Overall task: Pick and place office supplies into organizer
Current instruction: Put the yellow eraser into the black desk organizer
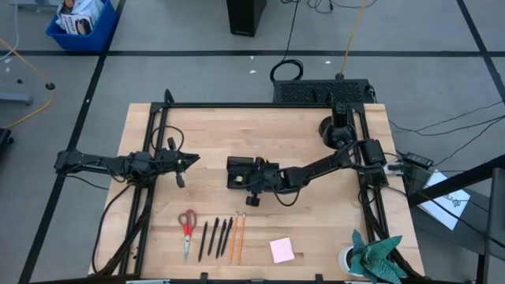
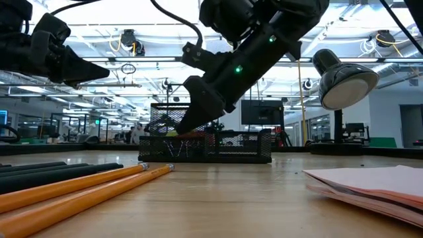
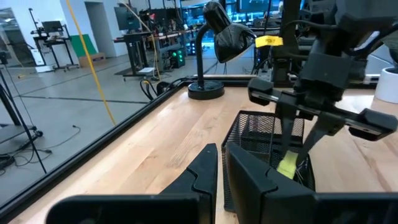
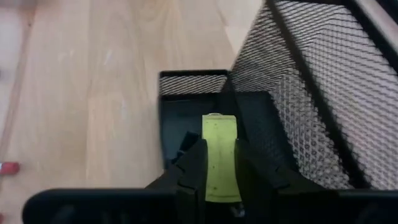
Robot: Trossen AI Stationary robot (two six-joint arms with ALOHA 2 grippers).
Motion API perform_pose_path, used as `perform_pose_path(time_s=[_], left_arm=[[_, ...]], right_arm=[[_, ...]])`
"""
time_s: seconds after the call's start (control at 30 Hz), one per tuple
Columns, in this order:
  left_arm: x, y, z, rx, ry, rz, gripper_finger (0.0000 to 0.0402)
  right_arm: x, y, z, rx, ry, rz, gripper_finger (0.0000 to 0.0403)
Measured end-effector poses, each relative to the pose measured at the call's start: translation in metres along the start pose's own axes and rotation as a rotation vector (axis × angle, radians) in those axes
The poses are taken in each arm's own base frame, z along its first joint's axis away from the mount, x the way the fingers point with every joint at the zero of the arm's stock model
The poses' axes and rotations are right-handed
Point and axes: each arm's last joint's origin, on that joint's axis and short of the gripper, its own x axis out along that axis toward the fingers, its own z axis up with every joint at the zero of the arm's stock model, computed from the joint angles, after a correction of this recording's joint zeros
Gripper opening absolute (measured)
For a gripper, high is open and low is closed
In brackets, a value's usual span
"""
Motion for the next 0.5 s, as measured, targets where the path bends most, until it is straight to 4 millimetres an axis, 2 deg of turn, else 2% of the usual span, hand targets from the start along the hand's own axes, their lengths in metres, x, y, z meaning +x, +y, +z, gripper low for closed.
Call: perform_pose_path(time_s=[0.27, 0.5], left_arm=[[0.0000, 0.0000, 0.0000, -0.001, 0.000, 0.000, 0.0042], [0.0000, 0.0000, 0.0000, -0.001, 0.000, 0.000, 0.0042]], right_arm=[[0.0001, -0.0005, -0.0009, 0.013, 0.009, -0.003, 0.0061], [0.0002, -0.0008, -0.0009, 0.022, 0.009, -0.003, 0.0080]])
